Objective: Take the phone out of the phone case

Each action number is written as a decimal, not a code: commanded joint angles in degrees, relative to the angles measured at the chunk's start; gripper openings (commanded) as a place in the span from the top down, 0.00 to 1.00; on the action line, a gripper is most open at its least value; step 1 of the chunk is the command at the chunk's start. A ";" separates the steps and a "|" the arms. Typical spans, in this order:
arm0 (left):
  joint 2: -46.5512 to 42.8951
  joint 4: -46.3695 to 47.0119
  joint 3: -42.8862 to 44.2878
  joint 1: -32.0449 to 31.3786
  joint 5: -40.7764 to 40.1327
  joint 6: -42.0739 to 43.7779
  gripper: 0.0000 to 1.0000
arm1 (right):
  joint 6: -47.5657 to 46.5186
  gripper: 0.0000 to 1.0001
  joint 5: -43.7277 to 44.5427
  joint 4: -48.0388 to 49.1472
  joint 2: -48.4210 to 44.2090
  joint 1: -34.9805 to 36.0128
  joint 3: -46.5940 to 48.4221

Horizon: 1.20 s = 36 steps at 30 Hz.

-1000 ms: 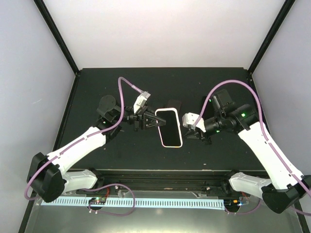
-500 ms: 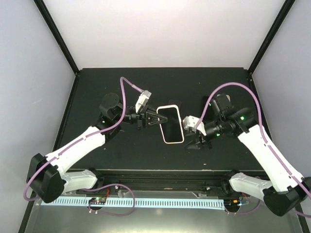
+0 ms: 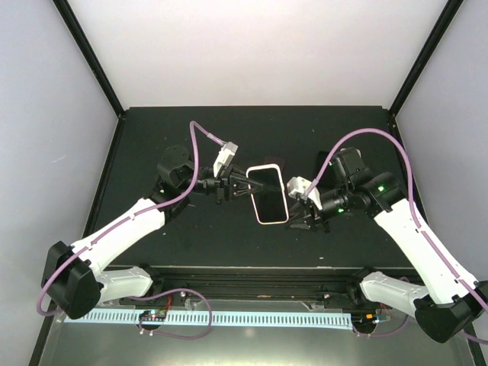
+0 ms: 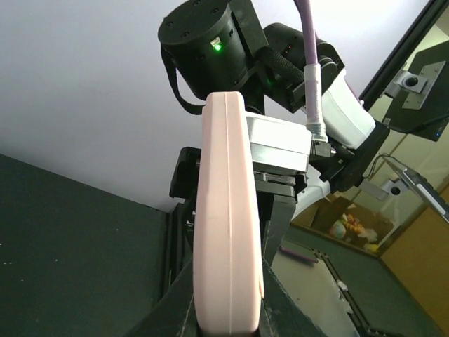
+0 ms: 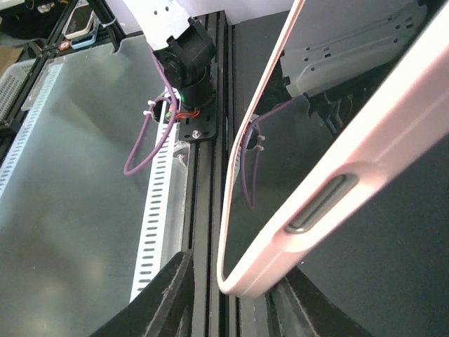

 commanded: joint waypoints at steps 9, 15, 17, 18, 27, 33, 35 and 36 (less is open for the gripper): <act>0.85 6.51 3.72 -0.28 5.20 -4.22 0.98 | -9.20 0.89 4.10 -2.59 0.25 1.34 4.29; 1.11 6.91 4.04 -1.20 7.12 -5.50 0.98 | -12.84 0.88 12.17 -2.32 1.15 3.63 3.99; 1.35 7.02 4.16 -1.66 7.88 -5.73 0.98 | -13.36 0.87 13.77 -1.29 1.12 3.87 3.85; 1.51 7.38 4.17 -1.85 8.26 -6.12 0.99 | -12.68 0.87 14.39 -0.07 1.08 3.84 3.77; 1.72 8.33 4.23 -2.73 9.78 -7.33 0.98 | -14.42 0.83 14.86 3.56 1.15 3.84 1.25; 1.49 9.31 4.35 -2.97 10.72 -8.61 0.98 | -17.83 0.80 17.58 4.44 -0.56 3.84 0.70; 1.38 11.00 4.18 -3.30 11.68 -9.65 0.99 | -18.68 0.75 17.97 5.81 -1.89 3.93 -0.18; 1.33 11.28 4.18 -3.50 11.97 -9.88 0.98 | -18.81 0.74 18.13 6.49 -2.44 3.93 -0.45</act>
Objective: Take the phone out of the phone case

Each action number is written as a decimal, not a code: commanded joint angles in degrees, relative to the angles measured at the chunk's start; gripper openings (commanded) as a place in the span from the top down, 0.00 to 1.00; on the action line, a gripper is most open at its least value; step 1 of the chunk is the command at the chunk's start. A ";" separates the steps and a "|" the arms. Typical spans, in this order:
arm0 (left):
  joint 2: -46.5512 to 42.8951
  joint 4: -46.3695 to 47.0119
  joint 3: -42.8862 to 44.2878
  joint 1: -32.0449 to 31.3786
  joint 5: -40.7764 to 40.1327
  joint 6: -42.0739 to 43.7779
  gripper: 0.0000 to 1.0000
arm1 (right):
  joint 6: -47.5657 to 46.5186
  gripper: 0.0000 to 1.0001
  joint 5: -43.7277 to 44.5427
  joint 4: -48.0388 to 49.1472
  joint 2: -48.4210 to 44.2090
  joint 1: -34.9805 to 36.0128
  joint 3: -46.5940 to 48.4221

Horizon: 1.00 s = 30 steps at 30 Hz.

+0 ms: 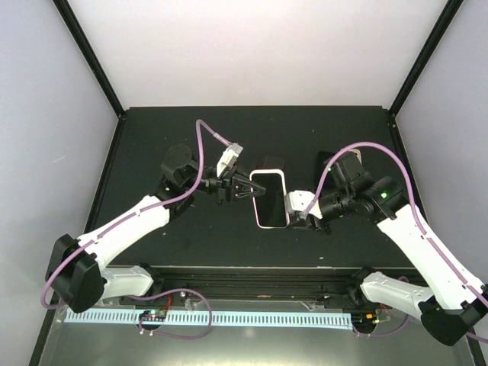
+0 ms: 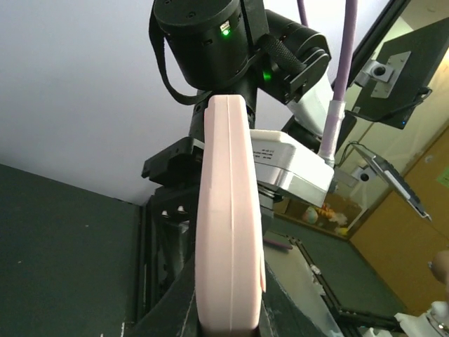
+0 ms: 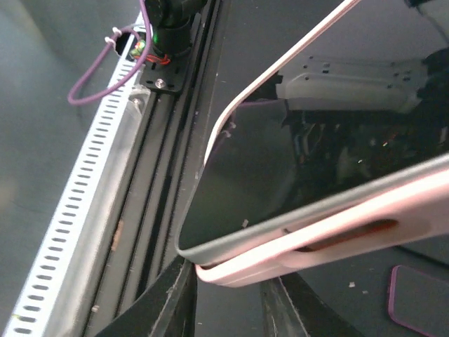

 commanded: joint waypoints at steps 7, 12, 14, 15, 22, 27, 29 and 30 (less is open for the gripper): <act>-1.43 5.75 3.68 -4.01 7.27 -5.20 0.98 | -4.10 0.73 9.48 8.37 -1.87 -0.14 -1.12; -1.50 4.82 3.78 -4.33 7.28 -4.52 0.98 | 3.67 0.76 9.33 11.89 -1.60 -0.21 -0.60; -1.54 4.76 3.77 -4.41 7.30 -4.50 0.99 | 7.98 0.76 8.39 14.71 -2.04 -0.23 -1.09; -1.55 4.79 3.82 -4.48 7.26 -4.41 0.98 | 9.89 0.77 7.87 16.29 -2.32 -0.23 -1.43; -2.30 5.35 3.78 -5.25 8.19 -4.56 0.98 | 26.01 0.78 11.56 31.10 -3.16 -3.28 -3.61; -1.96 4.90 3.77 -5.97 8.24 -4.15 0.98 | 34.41 0.73 7.78 38.04 -3.25 -7.36 -4.33; -1.77 4.81 3.90 -6.07 8.03 -4.17 0.99 | 35.74 0.67 5.59 38.13 -2.75 -7.77 -3.45; -1.87 4.56 3.87 -6.07 7.85 -4.03 0.98 | 36.24 0.65 4.11 38.00 -2.58 -7.82 -3.01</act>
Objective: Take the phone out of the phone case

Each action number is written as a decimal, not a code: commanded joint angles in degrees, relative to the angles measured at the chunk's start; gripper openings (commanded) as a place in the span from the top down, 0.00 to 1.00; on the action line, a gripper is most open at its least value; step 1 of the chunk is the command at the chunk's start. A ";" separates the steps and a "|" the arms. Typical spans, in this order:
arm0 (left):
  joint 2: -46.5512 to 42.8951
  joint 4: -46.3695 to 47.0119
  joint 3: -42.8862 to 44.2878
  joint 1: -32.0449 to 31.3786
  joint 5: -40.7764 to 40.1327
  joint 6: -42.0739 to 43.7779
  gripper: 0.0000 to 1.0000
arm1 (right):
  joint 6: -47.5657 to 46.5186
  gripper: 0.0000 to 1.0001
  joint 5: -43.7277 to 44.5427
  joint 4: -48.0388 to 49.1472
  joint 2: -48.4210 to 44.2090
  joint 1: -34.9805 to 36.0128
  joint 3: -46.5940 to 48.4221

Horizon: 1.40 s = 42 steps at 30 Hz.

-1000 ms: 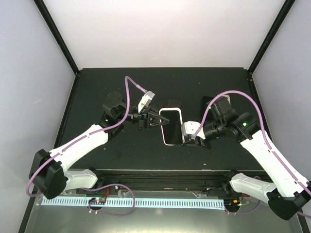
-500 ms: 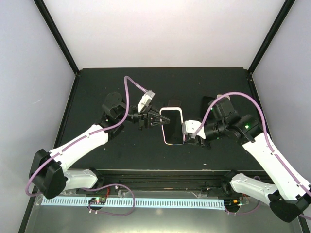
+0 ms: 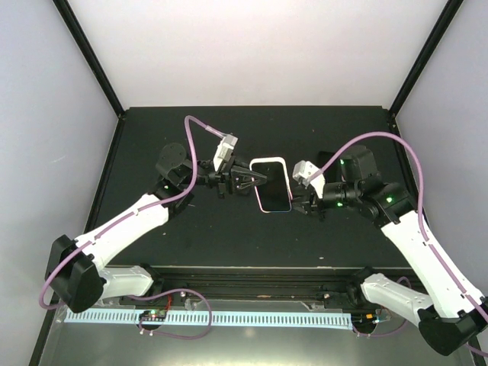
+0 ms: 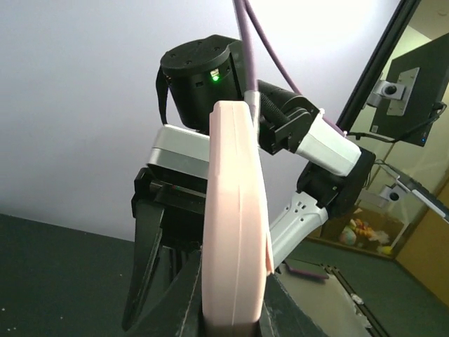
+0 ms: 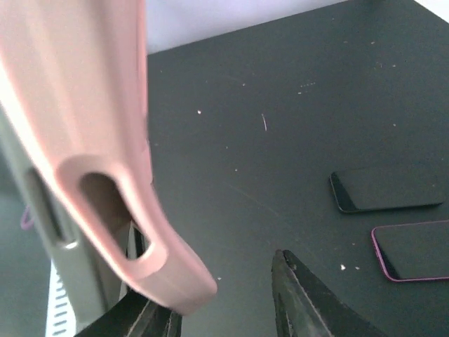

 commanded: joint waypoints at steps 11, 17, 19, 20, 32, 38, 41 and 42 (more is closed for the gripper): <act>1.60 -11.21 4.40 -3.72 6.55 0.21 0.98 | 11.12 0.56 -17.29 18.32 1.00 -2.41 6.08; 4.91 -15.99 5.68 -0.10 3.20 0.11 0.99 | 15.17 0.61 -19.35 16.46 2.02 -2.41 9.65; 5.18 -17.08 5.60 1.52 1.40 -0.11 0.98 | 16.09 0.72 -18.64 16.24 2.13 -2.39 9.97; 5.24 -17.62 5.52 2.30 0.02 -0.08 0.98 | 16.87 0.77 -18.10 16.47 1.97 -2.39 9.38; 5.56 -29.66 6.84 8.51 -16.88 5.32 0.21 | 38.38 0.99 -14.46 34.47 -3.47 -8.11 -15.25; -0.69 -43.62 6.50 -1.06 -57.78 17.55 0.09 | 49.97 0.99 -8.51 42.26 -3.30 -13.05 -29.49; -1.34 -40.63 2.42 -9.78 -69.22 21.82 0.14 | 50.98 0.99 -0.55 38.86 -1.05 -13.18 -30.51; -0.64 -40.09 1.86 -12.64 -72.43 23.46 0.17 | 50.54 0.99 0.72 37.99 0.37 -13.19 -30.39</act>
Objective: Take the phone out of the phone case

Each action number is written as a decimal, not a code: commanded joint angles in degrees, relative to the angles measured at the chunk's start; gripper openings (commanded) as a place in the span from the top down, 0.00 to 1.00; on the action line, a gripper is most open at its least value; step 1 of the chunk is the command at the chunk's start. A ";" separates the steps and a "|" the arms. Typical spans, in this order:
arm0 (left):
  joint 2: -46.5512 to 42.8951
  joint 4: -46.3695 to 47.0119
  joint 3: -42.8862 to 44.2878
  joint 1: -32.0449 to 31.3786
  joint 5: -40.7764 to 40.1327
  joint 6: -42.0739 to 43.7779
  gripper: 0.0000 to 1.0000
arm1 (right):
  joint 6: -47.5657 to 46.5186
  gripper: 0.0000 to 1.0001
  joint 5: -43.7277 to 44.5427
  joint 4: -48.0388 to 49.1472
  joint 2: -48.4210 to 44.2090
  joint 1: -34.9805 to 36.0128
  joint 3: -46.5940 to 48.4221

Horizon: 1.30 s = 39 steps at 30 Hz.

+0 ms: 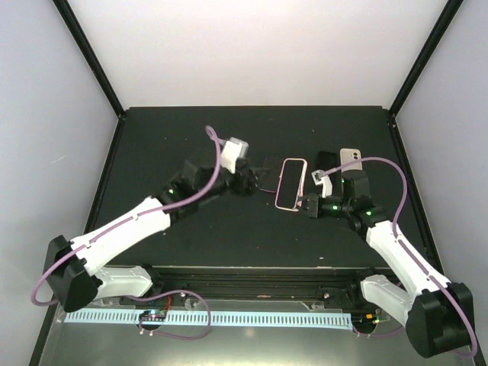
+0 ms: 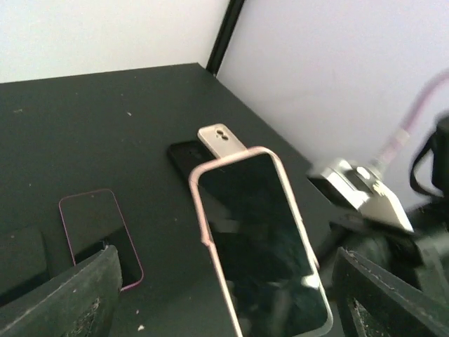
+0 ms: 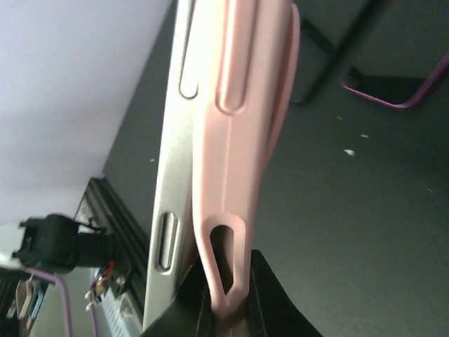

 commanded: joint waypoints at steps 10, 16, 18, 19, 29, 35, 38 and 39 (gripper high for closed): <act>16.42 6.36 -0.37 -25.16 -35.60 22.91 0.25 | 1.92 0.99 9.43 -0.74 9.15 -0.37 2.68; 23.30 22.21 -4.88 -25.83 -35.48 26.44 0.25 | -2.17 0.99 9.49 -6.87 16.04 -2.03 4.87; 25.46 26.43 -6.11 -26.17 -36.04 26.20 0.26 | -2.74 0.99 9.83 -7.91 17.85 -2.32 5.44; 26.44 28.12 -6.64 -26.48 -36.53 25.97 0.26 | -2.80 0.99 9.85 -8.12 18.43 -2.44 5.56; 34.73 30.63 -4.94 -27.43 -40.76 28.07 0.31 | -2.66 0.99 7.91 -6.59 19.26 -2.52 4.31; 36.86 26.42 -1.49 -27.47 -46.68 25.53 0.36 | -4.74 0.99 6.11 -8.53 22.00 -2.52 5.41; 35.74 28.68 -3.63 -27.44 -45.83 25.70 0.31 | -5.18 0.99 6.23 -8.71 22.42 -2.50 5.45; 35.70 28.70 -3.87 -27.37 -46.20 25.64 0.30 | -5.56 0.99 5.84 -8.70 22.53 -2.54 5.40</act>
